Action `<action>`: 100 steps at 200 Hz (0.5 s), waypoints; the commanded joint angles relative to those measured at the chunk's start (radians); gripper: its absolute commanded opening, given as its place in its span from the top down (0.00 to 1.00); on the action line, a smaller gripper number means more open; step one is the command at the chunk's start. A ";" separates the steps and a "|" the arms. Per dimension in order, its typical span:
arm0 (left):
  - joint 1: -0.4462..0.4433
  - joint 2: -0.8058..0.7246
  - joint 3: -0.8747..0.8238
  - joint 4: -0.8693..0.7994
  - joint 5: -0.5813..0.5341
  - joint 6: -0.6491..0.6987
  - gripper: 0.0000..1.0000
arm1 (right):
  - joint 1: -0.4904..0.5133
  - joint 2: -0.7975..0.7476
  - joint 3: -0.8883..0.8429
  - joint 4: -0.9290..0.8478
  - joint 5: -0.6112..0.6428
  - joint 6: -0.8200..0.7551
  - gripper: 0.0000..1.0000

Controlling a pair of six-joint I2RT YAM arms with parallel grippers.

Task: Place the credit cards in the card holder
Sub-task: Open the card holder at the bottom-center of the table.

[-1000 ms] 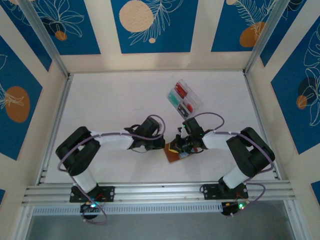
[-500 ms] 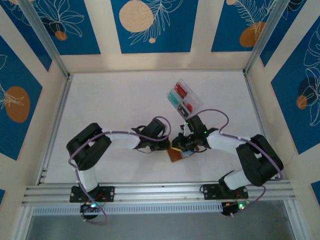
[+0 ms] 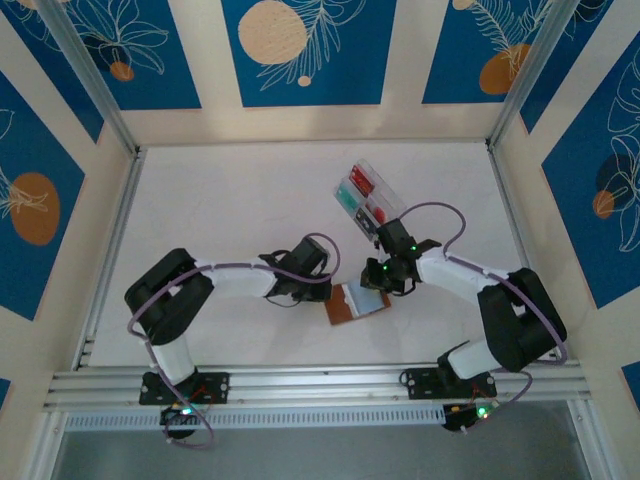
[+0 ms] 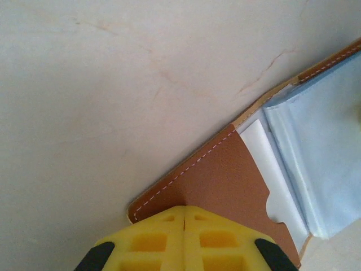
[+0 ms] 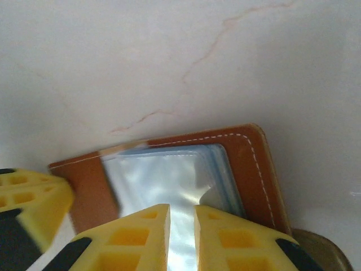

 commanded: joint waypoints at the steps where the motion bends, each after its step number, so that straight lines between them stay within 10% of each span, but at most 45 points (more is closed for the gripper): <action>1: 0.045 -0.009 -0.051 -0.167 -0.047 0.058 0.94 | 0.018 0.028 -0.049 0.028 -0.027 0.027 0.81; 59: 0.139 -0.057 -0.092 -0.204 -0.032 0.135 0.93 | 0.172 0.040 -0.080 0.118 -0.036 0.164 0.79; 100: 0.152 -0.110 -0.129 -0.205 -0.019 0.166 0.93 | 0.221 -0.012 0.068 -0.104 0.173 0.073 0.68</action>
